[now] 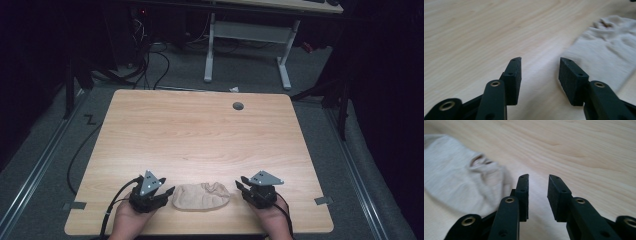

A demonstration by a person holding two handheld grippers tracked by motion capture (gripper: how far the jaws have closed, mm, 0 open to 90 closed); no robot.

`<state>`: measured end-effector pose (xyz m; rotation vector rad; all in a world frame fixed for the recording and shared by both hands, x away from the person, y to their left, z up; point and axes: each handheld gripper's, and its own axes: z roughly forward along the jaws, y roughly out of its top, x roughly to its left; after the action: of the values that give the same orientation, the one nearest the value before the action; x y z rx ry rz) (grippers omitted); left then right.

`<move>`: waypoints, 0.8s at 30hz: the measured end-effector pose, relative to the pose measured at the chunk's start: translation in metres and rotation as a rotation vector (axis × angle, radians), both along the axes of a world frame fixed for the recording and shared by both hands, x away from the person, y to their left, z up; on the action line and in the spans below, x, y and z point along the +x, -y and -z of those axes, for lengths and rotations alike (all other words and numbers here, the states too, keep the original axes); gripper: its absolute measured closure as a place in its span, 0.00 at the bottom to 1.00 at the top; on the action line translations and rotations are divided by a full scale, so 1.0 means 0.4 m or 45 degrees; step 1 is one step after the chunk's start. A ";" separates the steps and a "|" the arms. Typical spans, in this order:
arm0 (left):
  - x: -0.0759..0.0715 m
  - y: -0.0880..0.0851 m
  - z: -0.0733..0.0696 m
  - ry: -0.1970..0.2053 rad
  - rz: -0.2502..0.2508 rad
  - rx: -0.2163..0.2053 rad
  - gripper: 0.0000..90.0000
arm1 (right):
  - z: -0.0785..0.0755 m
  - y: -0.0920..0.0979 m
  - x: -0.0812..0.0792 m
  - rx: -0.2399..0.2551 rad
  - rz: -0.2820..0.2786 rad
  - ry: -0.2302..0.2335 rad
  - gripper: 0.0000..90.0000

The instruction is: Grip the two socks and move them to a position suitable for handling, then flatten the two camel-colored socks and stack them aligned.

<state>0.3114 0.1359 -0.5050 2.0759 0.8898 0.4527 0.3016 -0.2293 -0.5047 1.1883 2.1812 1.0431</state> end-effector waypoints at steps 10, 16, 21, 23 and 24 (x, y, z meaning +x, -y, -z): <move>0.091 -0.150 -0.005 0.016 -0.237 -0.013 0.56 | 0.023 0.081 0.041 0.018 0.212 0.032 0.66; 0.112 -0.209 -0.009 0.027 -0.354 -0.060 0.56 | 0.027 0.109 0.040 0.032 0.271 0.051 0.61; 0.124 -0.214 -0.003 0.023 -0.373 -0.057 0.55 | 0.033 0.123 0.043 0.036 0.284 0.040 0.60; 0.123 -0.210 0.003 0.014 -0.364 -0.034 0.55 | 0.032 0.124 0.047 0.034 0.286 0.043 0.60; 0.120 -0.209 0.004 0.010 -0.353 -0.021 0.54 | 0.032 0.123 0.048 0.030 0.288 0.041 0.60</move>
<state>0.3596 0.2194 -0.5065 1.9409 1.1791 0.5965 0.3207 -0.2787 -0.5175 1.3812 1.9604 0.9868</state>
